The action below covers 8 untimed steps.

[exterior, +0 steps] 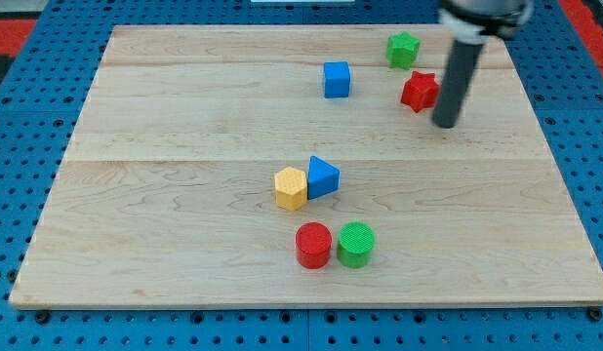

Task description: Push the red circle and green circle a bit right and up

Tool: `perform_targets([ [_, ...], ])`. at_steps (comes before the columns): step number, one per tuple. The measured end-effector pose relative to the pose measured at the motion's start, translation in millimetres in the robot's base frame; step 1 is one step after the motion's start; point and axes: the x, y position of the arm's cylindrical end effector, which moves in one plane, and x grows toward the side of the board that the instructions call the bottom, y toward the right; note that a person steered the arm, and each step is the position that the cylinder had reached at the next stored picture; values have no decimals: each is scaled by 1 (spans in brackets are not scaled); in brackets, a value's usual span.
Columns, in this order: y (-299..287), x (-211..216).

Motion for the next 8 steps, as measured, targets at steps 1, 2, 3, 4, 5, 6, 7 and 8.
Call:
perform_targets([
  [1, 10, -47],
  [2, -30, -51],
  [3, -35, -37],
  [4, -5, -1],
  [5, 12, 134],
  [6, -34, 218],
  [7, -138, 228],
  [8, -234, 220],
])
